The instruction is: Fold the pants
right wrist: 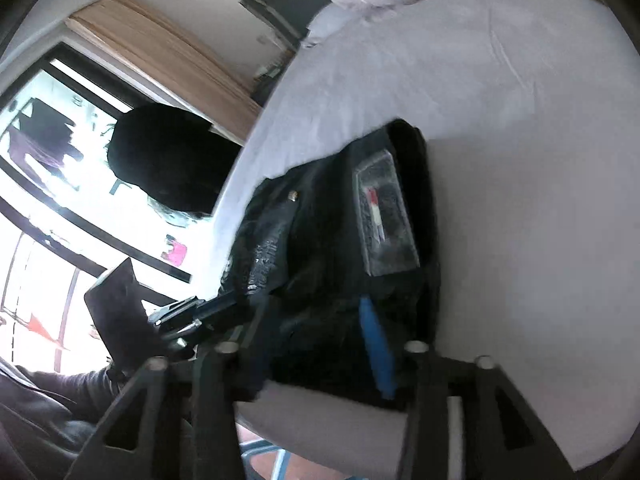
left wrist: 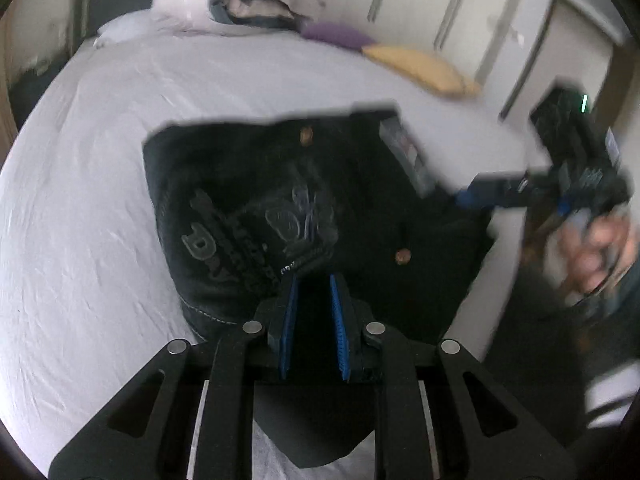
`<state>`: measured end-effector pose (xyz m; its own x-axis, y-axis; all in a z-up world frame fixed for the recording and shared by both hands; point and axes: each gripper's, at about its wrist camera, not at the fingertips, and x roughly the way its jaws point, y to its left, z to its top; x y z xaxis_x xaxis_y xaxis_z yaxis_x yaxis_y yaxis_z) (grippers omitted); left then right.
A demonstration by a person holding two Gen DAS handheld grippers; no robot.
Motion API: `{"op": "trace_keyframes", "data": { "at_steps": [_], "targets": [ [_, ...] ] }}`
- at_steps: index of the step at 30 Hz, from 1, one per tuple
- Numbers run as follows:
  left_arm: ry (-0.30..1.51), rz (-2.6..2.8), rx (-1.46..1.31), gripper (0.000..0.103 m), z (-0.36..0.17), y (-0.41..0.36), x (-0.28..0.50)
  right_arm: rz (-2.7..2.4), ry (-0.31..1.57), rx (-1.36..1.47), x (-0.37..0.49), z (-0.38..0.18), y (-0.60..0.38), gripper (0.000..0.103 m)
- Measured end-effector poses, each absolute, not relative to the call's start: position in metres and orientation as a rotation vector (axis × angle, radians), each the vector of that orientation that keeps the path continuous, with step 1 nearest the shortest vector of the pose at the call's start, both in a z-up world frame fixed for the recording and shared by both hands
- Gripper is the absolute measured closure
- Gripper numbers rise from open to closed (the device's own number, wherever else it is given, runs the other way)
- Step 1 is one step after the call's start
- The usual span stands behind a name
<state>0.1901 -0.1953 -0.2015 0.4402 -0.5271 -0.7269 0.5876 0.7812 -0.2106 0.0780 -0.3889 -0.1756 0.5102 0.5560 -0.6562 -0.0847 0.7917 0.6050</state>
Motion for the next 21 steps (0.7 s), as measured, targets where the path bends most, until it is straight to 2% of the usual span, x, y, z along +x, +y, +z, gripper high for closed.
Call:
{"op": "trace_keyframes", "data": {
  "at_steps": [4, 7, 8, 9, 10, 12, 14, 21],
  "targets": [
    [0.899, -0.706, 0.035, 0.087, -0.195, -0.193, 0.203, 0.379, 0.968, 0.476, 0.074, -0.176, -0.379, 0.053],
    [0.881, -0.675, -0.031, 0.087, -0.163, -0.171, 0.202, 0.393, 0.9, 0.548, 0.071, -0.155, -0.397, 0.049],
    [0.864, -0.646, -0.063, 0.087, -0.154, -0.161, 0.207, 0.38, 0.87, 0.567, 0.073, -0.15, -0.405, 0.042],
    [0.856, -0.631, -0.101, 0.081, -0.146, -0.15, 0.207, 0.36, 0.855, 0.597, 0.077, -0.147, -0.416, 0.035],
    [0.864, -0.624, -0.155, 0.051, -0.142, -0.14, 0.216, 0.341, 0.857, 0.626, 0.083, -0.147, -0.425, 0.034],
    [0.867, -0.59, -0.233, 0.001, -0.14, -0.124, 0.226, 0.339, 0.88, 0.664, 0.086, -0.153, -0.438, 0.033],
    [0.866, -0.558, -0.276, 0.0, -0.142, -0.11, 0.228, 0.331, 0.923, 0.689, 0.105, -0.166, -0.443, 0.033],
    [1.081, -0.612, -0.365, 0.001, -0.179, -0.125, 0.25, 0.363, 1.039, 0.734, 0.138, -0.209, -0.448, 0.033]
  ]
}}
